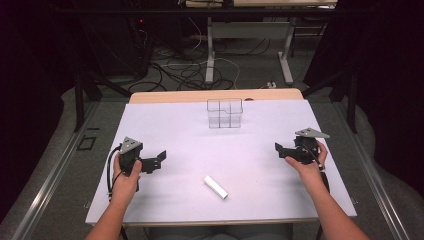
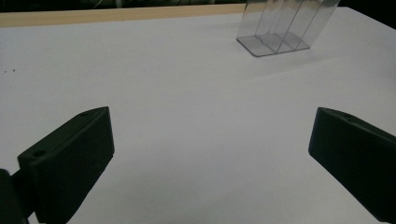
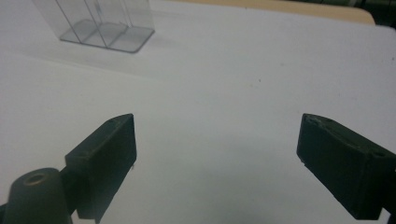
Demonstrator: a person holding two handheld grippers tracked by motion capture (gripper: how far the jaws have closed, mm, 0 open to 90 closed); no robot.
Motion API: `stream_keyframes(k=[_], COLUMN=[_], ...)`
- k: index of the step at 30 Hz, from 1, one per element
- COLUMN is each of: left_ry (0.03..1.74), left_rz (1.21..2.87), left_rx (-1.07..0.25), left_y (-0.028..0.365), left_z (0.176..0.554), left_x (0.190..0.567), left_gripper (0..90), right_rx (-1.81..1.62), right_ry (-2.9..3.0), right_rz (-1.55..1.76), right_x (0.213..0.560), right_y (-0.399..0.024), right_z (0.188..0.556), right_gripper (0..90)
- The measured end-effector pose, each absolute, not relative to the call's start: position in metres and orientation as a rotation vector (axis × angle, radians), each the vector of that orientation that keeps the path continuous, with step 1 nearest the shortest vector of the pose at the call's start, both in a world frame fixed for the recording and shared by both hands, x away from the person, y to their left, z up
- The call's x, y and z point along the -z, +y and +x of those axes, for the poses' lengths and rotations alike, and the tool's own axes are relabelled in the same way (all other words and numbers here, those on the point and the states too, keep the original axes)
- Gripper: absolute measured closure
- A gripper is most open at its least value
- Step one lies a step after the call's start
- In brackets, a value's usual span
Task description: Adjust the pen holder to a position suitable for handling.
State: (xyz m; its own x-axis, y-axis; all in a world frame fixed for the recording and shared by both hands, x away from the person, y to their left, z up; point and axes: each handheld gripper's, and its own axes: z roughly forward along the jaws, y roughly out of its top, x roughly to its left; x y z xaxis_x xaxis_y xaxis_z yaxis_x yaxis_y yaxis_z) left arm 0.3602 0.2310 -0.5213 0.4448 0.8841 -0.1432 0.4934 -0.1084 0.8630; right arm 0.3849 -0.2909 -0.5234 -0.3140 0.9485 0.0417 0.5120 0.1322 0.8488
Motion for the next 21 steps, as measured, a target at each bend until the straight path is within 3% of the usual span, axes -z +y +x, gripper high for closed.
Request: stream_keyframes(k=[7,12,21], left_ry=[1.16,1.15,1.157], left_rz=[1.756,1.772,1.769], left_rx=[-0.519,-0.518,-0.518], left_y=[0.221,0.217,0.217], left_z=[0.36,0.359,0.356], left_x=[0.52,0.523,0.524], left_gripper=[0.1,0.1,0.1], right_rx=[-1.197,-1.186,-1.087], right_ry=[1.987,2.069,2.158], right_rz=[1.306,1.245,1.058], right_x=[0.51,0.5,0.478], right_y=[-0.275,-0.26,-0.23], right_z=[0.384,0.39,0.409], right_gripper=[17.8,15.2,33.1])
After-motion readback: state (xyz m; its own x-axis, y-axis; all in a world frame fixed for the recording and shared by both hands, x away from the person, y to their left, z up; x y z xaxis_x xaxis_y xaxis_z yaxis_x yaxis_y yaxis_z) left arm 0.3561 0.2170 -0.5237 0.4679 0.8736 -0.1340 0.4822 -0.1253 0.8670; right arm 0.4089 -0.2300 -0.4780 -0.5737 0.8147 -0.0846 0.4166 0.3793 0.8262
